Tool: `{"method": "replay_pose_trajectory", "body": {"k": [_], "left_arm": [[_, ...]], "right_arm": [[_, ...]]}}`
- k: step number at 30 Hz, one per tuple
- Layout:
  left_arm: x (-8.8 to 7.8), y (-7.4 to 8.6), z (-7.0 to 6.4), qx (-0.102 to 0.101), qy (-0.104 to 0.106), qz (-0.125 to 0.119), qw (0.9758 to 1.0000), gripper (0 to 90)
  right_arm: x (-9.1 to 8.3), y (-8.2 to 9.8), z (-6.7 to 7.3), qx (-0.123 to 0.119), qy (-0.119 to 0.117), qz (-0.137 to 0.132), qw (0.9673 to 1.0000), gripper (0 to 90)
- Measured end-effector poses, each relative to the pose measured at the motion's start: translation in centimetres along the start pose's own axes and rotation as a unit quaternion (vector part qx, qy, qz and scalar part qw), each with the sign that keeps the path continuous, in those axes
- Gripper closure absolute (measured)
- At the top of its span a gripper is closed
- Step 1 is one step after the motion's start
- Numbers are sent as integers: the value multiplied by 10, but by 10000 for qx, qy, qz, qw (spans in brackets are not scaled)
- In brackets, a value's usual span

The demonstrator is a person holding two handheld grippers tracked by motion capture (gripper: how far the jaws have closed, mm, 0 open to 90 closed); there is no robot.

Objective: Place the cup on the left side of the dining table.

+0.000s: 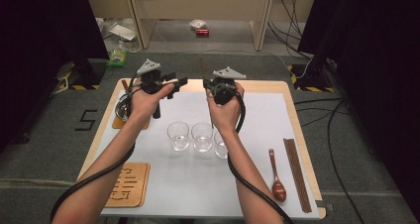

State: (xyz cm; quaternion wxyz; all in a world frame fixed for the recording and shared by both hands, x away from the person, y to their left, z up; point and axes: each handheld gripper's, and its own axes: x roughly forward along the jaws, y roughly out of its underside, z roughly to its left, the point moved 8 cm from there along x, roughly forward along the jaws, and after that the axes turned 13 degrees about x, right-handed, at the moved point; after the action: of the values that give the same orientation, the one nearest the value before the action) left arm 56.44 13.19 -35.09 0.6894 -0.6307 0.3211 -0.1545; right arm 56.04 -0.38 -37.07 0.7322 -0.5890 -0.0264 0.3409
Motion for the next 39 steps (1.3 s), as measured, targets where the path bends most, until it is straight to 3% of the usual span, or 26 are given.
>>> {"method": "replay_pose_trajectory", "body": {"k": [9,14,20,25,33,35,39], "left_arm": [[15,-6,-11,-81,135,31,9999,455],[25,-11,-11,-129,116,5,9998,496],[35,-19,-24,-125,306,-86,9994,558],[41,-21,-29,-154,346,-95,9992,630],[42,-23,-34,-284,445,-219,9984,823],[42,-24,-34,-178,432,-255,9986,834],[39,-25,-33,-169,420,-282,9986,840]], "right_arm": [[6,7,14,-188,-52,64,9998,852],[7,4,11,-168,-66,30,9998,852],[7,1,8,-146,-65,-12,9999,852],[5,-2,9,-126,-81,-66,9999,852],[2,-5,7,-97,-106,-134,9998,851],[2,-5,7,-83,-129,-123,9998,850],[0,-8,8,-77,-155,-122,9998,809]]}}
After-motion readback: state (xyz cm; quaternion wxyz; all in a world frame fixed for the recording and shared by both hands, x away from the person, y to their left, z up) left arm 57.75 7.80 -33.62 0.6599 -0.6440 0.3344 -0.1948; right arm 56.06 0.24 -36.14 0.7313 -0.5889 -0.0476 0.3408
